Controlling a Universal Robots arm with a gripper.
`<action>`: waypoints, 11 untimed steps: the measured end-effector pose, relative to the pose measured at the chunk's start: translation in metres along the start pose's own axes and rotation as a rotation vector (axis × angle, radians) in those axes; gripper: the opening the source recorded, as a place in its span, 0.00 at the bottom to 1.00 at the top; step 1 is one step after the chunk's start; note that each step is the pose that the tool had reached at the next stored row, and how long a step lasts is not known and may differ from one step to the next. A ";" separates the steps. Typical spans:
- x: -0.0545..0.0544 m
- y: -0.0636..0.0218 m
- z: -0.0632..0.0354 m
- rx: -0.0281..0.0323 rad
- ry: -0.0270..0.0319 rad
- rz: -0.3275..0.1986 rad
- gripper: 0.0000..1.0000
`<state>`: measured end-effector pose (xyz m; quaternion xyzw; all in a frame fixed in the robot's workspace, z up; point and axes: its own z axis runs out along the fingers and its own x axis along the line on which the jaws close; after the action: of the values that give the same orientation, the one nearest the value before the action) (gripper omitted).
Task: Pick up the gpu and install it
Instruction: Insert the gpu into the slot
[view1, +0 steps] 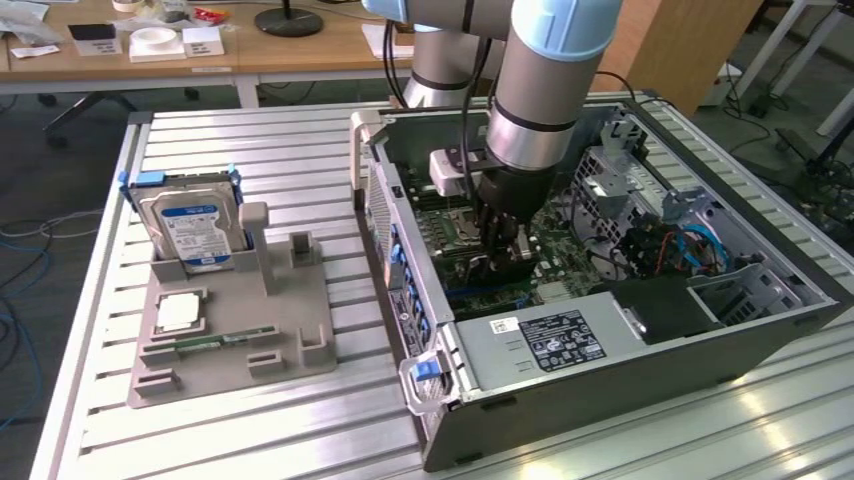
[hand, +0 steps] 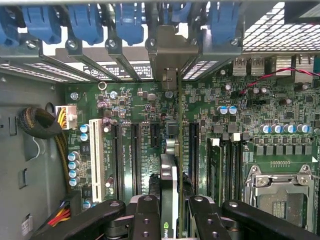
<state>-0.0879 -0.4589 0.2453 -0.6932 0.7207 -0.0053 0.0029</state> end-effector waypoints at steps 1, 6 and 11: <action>0.000 0.0000 0.0004 -0.0002 0.0003 0.000 0.27; 0.000 0.0000 0.0012 -0.0001 0.0002 0.000 0.27; 0.000 0.0001 0.0019 -0.0002 0.0005 0.000 0.27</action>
<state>-0.0879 -0.4590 0.2434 -0.6932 0.7207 -0.0054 0.0027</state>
